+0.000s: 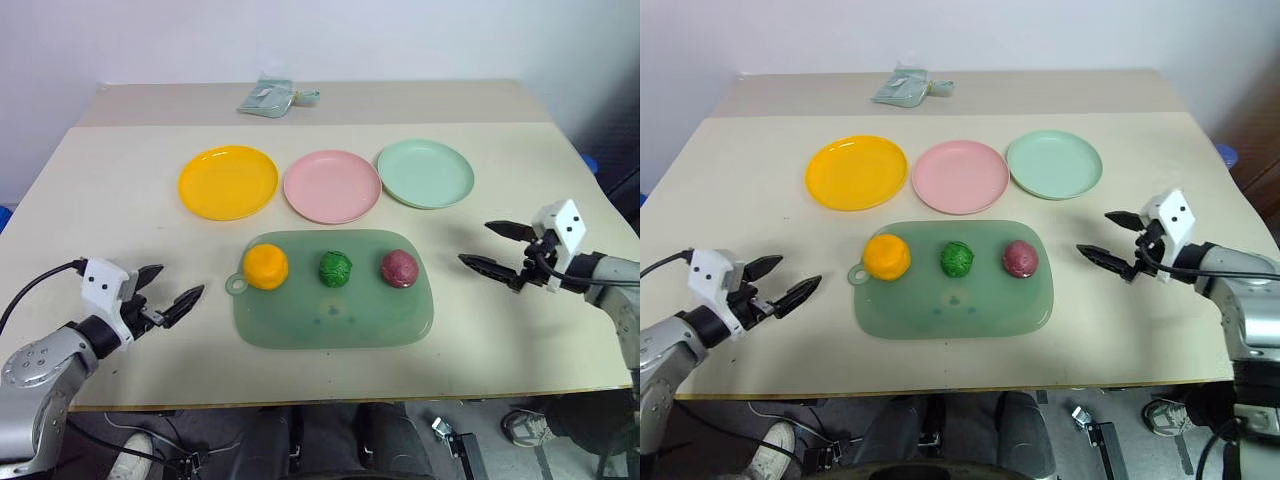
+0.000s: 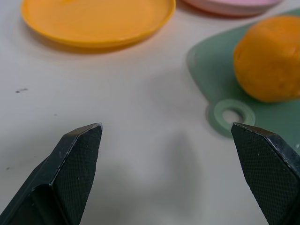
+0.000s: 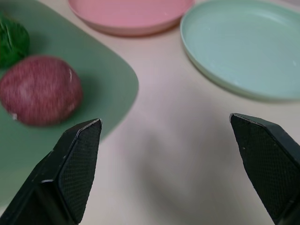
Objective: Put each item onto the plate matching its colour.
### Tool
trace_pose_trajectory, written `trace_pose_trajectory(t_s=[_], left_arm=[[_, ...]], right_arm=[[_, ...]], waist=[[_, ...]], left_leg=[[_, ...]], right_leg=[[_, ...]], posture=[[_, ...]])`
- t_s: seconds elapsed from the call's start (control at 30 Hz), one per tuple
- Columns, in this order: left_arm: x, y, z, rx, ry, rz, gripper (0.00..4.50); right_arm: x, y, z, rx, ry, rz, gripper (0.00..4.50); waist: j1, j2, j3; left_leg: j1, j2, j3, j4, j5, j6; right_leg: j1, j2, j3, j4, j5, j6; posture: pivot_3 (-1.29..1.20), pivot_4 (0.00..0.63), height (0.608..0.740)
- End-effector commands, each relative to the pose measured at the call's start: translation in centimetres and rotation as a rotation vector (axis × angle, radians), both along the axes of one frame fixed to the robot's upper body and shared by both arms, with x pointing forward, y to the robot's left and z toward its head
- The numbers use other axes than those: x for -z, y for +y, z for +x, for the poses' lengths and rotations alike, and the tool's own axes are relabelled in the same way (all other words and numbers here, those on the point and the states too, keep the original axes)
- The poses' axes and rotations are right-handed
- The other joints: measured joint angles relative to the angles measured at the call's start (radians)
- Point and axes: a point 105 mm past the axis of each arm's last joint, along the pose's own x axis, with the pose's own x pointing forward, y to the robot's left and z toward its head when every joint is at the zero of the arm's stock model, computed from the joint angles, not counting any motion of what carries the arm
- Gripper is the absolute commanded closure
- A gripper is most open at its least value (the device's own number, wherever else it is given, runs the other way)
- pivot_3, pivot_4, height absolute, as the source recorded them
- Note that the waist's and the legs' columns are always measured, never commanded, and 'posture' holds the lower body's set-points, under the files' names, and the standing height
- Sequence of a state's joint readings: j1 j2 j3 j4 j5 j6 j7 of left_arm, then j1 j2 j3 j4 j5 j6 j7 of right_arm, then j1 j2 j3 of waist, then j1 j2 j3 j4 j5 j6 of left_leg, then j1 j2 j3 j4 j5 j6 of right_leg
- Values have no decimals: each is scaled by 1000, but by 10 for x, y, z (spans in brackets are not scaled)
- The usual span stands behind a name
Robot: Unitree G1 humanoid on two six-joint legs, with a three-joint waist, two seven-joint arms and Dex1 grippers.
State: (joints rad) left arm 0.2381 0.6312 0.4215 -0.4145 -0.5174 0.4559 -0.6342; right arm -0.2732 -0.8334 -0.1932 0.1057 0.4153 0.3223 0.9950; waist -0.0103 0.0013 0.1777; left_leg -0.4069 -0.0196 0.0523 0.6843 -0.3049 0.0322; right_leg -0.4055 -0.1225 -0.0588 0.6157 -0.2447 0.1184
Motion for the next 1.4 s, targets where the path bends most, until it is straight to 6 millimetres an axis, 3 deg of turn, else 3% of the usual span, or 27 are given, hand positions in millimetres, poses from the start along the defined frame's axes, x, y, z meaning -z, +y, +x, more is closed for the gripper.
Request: trace_pose_trajectory(t_s=[0.03,0.2,0.37,0.5,0.7,0.9,1.1,1.27,1.4], left_arm=[[-11,2,-5,-26,-43,-3,0],[-13,4,-9,-39,-46,-12,0],[-18,-1,1,-3,-61,-23,0],[-24,-16,12,79,-75,-75,0],[-32,-52,28,285,-58,-101,0],[-26,-91,38,546,-26,39,0],[-5,-104,53,629,32,158,0],[-3,-104,63,613,28,141,1431],[-11,-97,73,542,-24,121,1463]], right_arm=[[-11,9,6,-19,-39,4,36],[-15,15,11,-20,-60,2,36],[-19,11,14,47,-114,-9,36],[-26,2,12,91,-134,24,36],[-33,-6,-13,73,-123,63,36],[-25,19,-55,-64,-23,69,36],[-19,42,-65,-81,-21,80,36],[-24,53,-70,-82,-28,90,0],[-29,59,-68,-91,-37,93,0]], waist=[[0,0,0],[2,0,0],[3,0,0],[3,0,0],[23,0,0],[24,1,-1],[23,1,-1],[25,1,-1],[25,1,-1]], left_leg=[[0,0,0,0,0,0],[0,0,0,0,0,0],[0,0,0,0,0,0],[0,0,0,0,0,0],[0,-1,1,1,0,0],[0,-1,1,1,0,1],[0,-1,1,1,0,1],[0,-1,1,2,0,1],[0,-1,1,2,0,1]], right_leg=[[0,0,0,0,0,0],[0,0,0,0,0,0],[0,0,0,0,0,0],[0,1,0,0,0,0],[1,4,-1,1,0,0],[1,5,-2,1,0,0],[1,6,-1,1,0,0],[2,5,-1,1,0,1],[2,5,-1,1,0,1]], posture=[[0,150,740],[0,150,740],[0,150,740],[0,150,740],[0,150,740],[0,150,740],[0,150,740],[0,150,740],[0,150,740]])
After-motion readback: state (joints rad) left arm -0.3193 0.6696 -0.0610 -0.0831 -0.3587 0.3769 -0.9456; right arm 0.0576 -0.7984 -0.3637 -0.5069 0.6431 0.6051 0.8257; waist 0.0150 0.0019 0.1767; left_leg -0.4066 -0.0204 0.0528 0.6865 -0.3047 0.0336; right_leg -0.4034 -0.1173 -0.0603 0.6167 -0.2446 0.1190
